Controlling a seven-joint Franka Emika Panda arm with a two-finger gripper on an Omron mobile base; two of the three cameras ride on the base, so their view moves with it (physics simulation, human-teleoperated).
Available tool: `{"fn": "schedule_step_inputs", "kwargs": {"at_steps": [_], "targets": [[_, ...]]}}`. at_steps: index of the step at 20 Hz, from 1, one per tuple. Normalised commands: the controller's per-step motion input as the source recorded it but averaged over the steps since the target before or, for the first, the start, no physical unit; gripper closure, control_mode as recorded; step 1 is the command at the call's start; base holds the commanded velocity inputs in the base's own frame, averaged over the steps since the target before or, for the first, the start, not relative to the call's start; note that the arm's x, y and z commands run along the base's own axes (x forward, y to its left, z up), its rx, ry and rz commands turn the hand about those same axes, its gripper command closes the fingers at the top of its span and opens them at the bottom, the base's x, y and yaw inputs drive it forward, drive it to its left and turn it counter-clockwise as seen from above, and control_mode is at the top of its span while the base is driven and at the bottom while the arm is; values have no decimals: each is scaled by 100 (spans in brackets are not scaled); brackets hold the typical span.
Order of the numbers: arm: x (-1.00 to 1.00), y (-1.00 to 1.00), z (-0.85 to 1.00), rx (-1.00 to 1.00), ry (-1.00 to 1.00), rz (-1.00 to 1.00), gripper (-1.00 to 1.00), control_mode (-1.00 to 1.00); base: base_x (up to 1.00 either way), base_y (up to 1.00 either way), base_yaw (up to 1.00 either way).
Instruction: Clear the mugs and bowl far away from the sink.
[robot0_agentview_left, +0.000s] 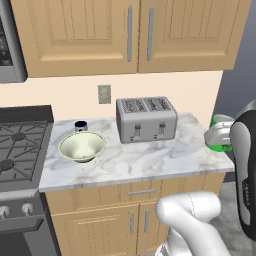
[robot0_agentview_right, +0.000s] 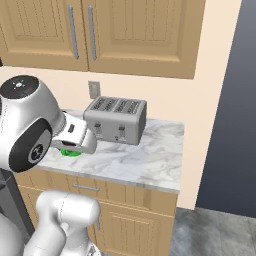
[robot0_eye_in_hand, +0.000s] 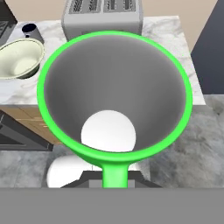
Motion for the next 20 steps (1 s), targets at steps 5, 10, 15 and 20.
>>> {"fn": "schedule_step_inputs", "kwargs": {"at_steps": [5,10,15,20], "targets": [[19,-32,-45,3,0,10,100,-100,0,0,0],[43,-35,-42,0,0,10,100,-100,0,0,0],[59,-33,-45,0,0,8,100,-100,0,0,0],[70,-20,-46,0,0,3,100,-100,0,0,0]]}}
